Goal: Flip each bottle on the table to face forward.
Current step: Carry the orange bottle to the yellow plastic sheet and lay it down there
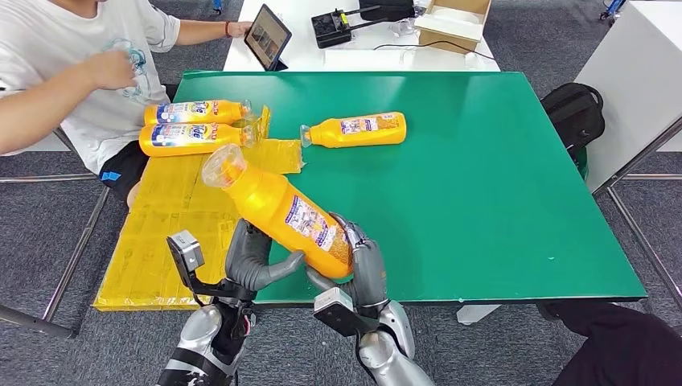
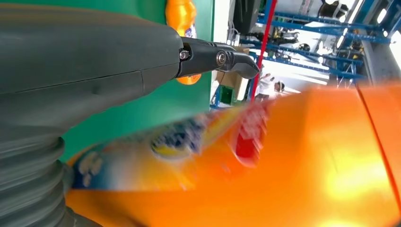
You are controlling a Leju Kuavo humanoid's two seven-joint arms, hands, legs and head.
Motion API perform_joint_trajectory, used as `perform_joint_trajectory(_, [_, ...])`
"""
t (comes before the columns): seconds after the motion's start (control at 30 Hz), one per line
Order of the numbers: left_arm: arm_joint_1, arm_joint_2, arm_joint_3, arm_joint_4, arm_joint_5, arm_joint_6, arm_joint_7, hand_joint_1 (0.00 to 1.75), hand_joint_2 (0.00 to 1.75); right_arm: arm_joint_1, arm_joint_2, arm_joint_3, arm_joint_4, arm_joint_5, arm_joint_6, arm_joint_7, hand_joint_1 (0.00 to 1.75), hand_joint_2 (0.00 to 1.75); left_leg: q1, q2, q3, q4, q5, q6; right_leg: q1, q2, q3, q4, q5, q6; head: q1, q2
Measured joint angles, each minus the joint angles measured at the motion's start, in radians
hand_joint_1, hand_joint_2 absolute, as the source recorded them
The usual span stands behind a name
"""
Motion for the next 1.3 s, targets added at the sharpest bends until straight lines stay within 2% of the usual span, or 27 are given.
perform_joint_trajectory(0.3, [-0.001,0.0,-0.009,0.0,0.001,0.007,0.005,0.0,1.75,0.022,-0.002,-0.009,0.002,-0.001,-0.02,0.007,1.75,1.75,0.0,0.0,0.0,0.0,0.0,0.0,0.0,0.0,0.0,0.0,0.0,0.0,0.0,0.0])
perform_joint_trajectory(0.53, [0.0,0.0,-0.009,0.0,0.012,-0.006,0.014,0.0,1.75,0.024,-0.005,-0.005,0.012,0.073,-0.008,0.022,1.75,1.75,0.0,0.0,0.0,0.0,0.0,0.0,0.0,0.0,0.0,0.0,0.0,0.0,0.0,0.0])
perform_joint_trajectory(0.9, [0.0,0.0,-0.009,0.0,0.017,-0.012,0.015,0.0,1.75,0.023,-0.005,0.0,0.022,0.08,-0.004,0.024,1.75,1.75,0.0,0.0,0.0,0.0,0.0,0.0,0.0,0.0,0.0,0.0,0.0,0.0,0.0,0.0])
perform_joint_trajectory(1.3, [0.007,0.0,-0.007,0.011,0.109,-0.1,0.034,0.0,1.75,-0.021,0.006,0.053,0.094,0.132,0.009,0.032,1.75,1.75,0.0,0.0,0.0,0.0,0.0,0.0,0.0,0.0,0.0,0.0,0.0,0.0,-0.001,0.0])
